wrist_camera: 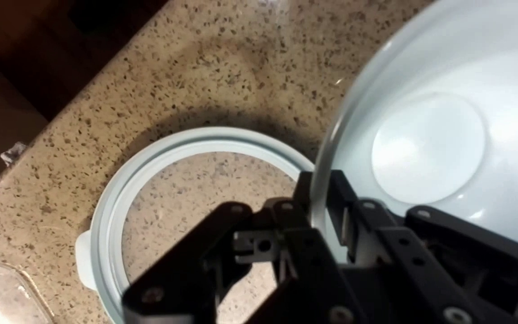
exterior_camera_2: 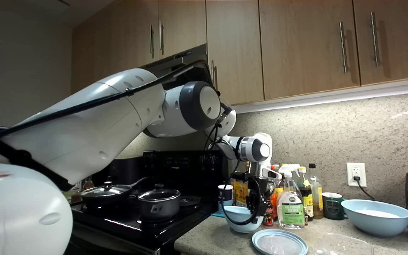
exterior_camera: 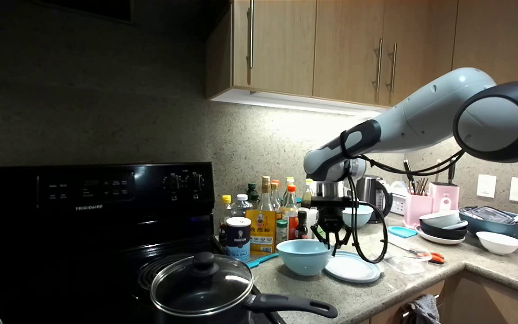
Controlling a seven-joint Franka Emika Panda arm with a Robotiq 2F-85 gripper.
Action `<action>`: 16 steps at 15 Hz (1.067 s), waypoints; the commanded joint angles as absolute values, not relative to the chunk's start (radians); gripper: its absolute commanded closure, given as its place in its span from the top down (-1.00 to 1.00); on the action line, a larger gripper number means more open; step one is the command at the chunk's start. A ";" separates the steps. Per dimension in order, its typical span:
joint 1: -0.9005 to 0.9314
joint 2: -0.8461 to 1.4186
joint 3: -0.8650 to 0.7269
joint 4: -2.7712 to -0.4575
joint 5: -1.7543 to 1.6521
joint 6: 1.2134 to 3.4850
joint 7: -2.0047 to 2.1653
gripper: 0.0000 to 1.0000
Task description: Move the glass bowl to the right and the clear bowl to the left
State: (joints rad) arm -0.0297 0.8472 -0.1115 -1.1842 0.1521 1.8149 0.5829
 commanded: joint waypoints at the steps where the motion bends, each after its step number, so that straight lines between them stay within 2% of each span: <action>1: -0.019 0.721 -0.108 -1.316 0.190 1.865 0.657 -0.95; 2: -0.016 0.699 -0.110 -1.336 0.191 1.879 0.674 -0.85; 15: -0.025 0.346 -0.237 -1.843 0.129 2.006 1.112 -0.84; 16: -0.037 0.438 -0.211 -1.717 0.122 1.961 1.045 -0.83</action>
State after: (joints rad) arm -0.0150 0.4376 -0.2365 -1.7226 0.1335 1.9641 1.0401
